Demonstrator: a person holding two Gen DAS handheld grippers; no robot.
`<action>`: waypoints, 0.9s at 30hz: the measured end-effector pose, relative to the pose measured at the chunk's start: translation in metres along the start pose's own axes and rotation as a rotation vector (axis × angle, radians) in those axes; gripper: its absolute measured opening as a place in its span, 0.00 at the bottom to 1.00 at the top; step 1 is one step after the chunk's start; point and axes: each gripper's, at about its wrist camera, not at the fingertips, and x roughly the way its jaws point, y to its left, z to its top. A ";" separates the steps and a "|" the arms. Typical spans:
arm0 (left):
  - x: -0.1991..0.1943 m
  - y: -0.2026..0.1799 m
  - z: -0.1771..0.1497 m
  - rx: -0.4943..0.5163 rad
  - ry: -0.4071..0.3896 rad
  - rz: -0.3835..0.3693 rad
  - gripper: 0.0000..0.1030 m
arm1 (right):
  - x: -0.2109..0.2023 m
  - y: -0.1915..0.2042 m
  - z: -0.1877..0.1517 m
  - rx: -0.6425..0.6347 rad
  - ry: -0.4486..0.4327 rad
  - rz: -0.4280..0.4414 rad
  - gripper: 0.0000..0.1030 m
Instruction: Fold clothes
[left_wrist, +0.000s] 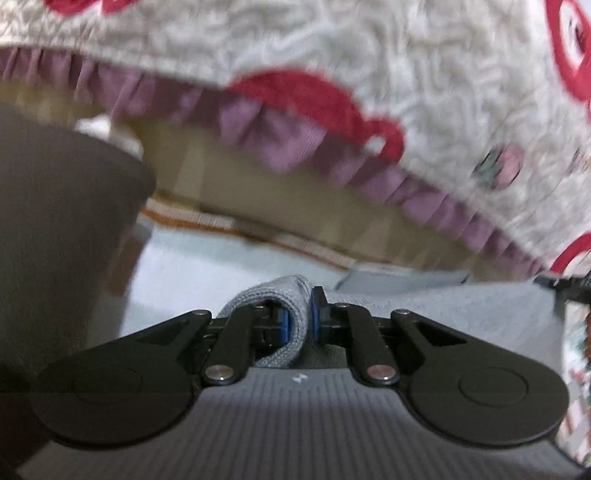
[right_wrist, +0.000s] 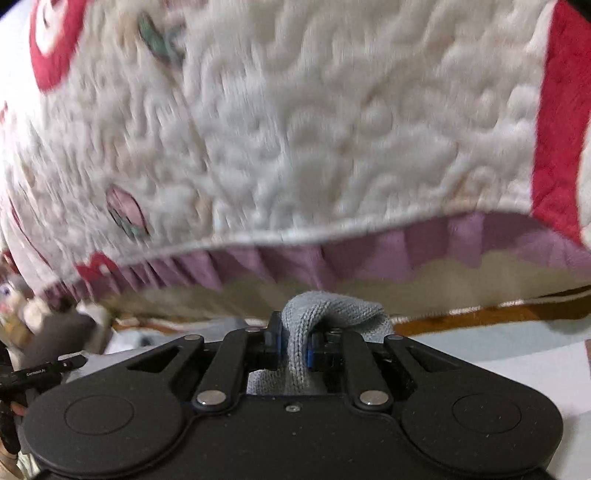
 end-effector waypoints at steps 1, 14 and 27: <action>0.003 0.005 -0.004 -0.010 0.004 -0.001 0.10 | 0.004 0.000 0.003 -0.006 0.008 -0.014 0.14; -0.001 0.005 -0.002 -0.017 0.004 -0.025 0.45 | 0.031 -0.005 0.003 0.032 0.114 -0.181 0.30; -0.081 -0.010 -0.035 -0.046 0.107 -0.092 0.31 | -0.075 0.032 -0.060 -0.052 -0.011 -0.132 0.52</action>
